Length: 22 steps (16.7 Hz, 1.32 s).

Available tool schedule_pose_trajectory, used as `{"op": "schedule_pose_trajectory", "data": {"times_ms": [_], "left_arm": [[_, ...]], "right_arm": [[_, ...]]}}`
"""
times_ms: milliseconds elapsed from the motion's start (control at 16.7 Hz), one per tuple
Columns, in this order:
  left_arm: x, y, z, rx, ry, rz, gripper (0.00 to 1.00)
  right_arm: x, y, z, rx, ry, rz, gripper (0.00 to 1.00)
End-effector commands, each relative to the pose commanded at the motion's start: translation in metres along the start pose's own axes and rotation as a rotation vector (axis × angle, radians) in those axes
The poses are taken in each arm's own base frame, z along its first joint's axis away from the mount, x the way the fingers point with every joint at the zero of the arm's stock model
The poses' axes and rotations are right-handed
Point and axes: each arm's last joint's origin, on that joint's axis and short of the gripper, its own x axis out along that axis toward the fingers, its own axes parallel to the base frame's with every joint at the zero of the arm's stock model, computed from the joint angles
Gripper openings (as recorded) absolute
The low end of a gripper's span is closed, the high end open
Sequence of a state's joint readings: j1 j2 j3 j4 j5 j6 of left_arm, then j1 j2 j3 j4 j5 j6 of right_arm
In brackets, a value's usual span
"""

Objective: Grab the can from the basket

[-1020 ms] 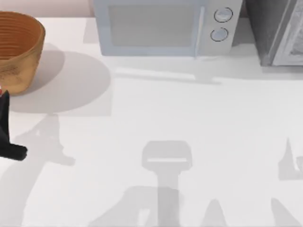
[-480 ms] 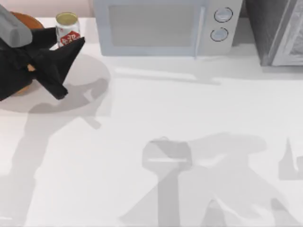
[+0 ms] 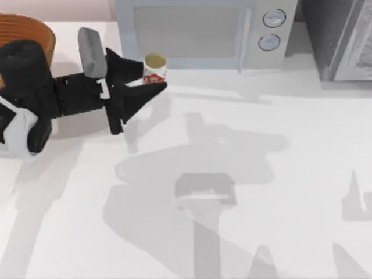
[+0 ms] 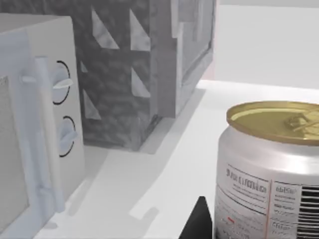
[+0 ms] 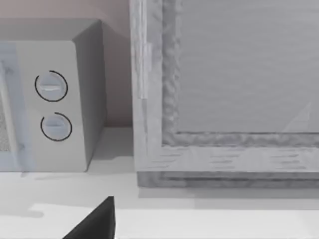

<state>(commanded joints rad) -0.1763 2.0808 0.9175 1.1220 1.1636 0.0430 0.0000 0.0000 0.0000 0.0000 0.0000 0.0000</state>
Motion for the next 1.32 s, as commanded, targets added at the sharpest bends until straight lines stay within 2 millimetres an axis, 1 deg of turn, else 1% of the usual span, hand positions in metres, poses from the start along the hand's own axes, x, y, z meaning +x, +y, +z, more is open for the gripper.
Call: {"op": "schedule_pose_trajectory", "data": {"times_ms": [120,240,360,420,540,840,1320], "left_arm": [[0.011,0.009,-0.035,0.001,-0.001,-0.096,0.00],[0.018,0.014,-0.066,0.001,-0.003,-0.176,0.00],[0.023,0.015,-0.089,0.001,-0.004,-0.233,0.00],[0.024,0.015,-0.098,0.001,-0.004,-0.253,0.00],[0.025,0.015,-0.107,0.001,-0.004,-0.274,0.00],[0.025,0.015,-0.107,0.001,-0.004,-0.274,0.00],[0.025,0.015,-0.107,0.001,-0.004,-0.274,0.60]], "right_arm": [[0.000,0.000,0.000,0.000,0.000,0.000,1.00],[0.000,0.000,0.000,0.000,0.000,0.000,1.00],[0.000,0.000,0.000,0.000,0.000,0.000,1.00],[0.000,0.000,0.000,0.000,0.000,0.000,1.00],[0.000,0.000,0.000,0.000,0.000,0.000,1.00],[0.000,0.000,0.000,0.000,0.000,0.000,1.00],[0.000,0.000,0.000,0.000,0.000,0.000,1.00]]}}
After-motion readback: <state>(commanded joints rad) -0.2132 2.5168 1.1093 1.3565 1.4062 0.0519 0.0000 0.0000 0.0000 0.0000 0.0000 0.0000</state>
